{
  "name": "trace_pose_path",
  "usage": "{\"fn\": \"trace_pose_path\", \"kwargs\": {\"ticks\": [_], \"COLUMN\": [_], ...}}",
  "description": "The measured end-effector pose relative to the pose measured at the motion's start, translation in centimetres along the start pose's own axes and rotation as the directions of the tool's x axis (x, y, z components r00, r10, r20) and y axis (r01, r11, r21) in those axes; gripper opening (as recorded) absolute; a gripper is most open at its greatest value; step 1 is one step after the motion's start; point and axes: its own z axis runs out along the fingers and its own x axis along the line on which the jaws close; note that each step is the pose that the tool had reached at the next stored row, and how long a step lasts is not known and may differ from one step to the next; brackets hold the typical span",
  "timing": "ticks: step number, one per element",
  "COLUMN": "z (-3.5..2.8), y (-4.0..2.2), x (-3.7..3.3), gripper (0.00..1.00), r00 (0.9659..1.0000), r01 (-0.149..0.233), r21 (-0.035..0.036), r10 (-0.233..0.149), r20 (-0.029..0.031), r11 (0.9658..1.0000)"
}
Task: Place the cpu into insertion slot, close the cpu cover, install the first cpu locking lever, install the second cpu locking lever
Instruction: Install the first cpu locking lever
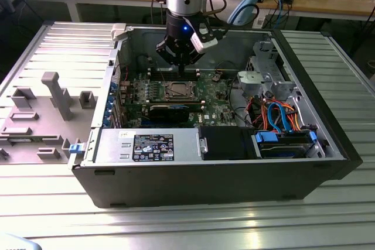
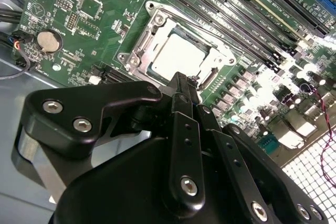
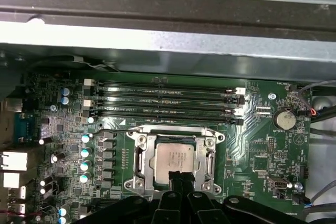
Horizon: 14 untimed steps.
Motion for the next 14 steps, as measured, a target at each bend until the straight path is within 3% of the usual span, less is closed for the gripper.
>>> {"fn": "trace_pose_path", "kwargs": {"ticks": [14], "z": [-0.01], "y": [0.05], "x": [0.77], "gripper": [0.11], "r00": [1.0], "r01": [0.0], "r21": [0.0], "r10": [0.0], "r20": [0.0001], "r11": [1.0]}}
